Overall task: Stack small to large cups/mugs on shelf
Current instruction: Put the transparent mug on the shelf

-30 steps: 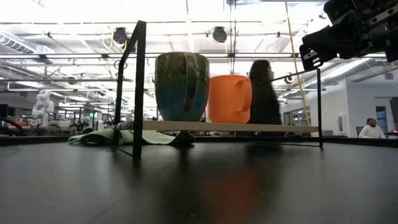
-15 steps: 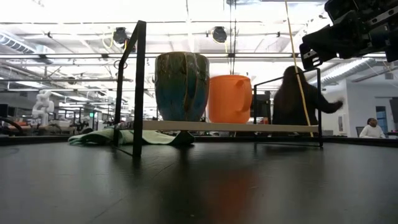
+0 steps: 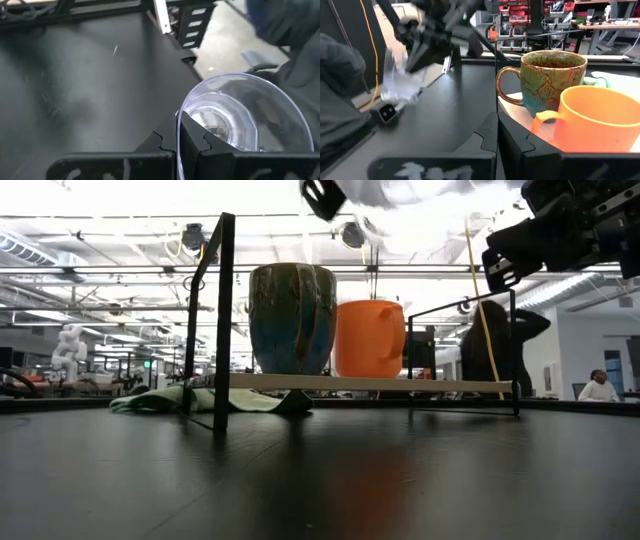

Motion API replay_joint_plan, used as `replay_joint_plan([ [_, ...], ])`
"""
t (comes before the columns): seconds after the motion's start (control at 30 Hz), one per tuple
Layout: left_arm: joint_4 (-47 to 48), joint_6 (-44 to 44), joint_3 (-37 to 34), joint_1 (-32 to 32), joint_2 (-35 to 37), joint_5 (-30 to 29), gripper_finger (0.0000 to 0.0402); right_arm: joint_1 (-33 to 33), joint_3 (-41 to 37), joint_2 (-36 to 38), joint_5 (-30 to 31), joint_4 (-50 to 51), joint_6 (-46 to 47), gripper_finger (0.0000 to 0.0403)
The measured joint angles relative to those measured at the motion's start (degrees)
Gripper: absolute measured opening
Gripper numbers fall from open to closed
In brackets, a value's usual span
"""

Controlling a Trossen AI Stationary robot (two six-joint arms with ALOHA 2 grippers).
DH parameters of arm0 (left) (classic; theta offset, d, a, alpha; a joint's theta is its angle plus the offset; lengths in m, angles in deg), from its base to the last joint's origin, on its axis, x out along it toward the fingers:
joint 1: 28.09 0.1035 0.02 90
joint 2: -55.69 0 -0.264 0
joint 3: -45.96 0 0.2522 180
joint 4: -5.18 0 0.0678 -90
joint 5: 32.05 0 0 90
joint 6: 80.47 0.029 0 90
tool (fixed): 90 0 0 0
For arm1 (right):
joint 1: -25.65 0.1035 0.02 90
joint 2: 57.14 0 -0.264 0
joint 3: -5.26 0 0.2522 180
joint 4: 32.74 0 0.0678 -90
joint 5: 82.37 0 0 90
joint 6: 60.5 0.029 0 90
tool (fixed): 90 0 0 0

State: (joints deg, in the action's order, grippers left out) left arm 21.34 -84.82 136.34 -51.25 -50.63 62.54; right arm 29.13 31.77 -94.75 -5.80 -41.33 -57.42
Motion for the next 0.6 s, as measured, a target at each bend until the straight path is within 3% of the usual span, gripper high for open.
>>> replay_joint_plan([
  [0.23,4.8,1.9,8.1,2.1,-6.2,-4.8,0.0001,0.0,0.0,4.9,-0.3,5.6,3.1,0.0],
  [0.6,4.0,4.7,11.2,4.7,-10.8,-8.2,0.0001,3.0,0.0,15.3,-5.1,9.4,3.7,0.0],
])
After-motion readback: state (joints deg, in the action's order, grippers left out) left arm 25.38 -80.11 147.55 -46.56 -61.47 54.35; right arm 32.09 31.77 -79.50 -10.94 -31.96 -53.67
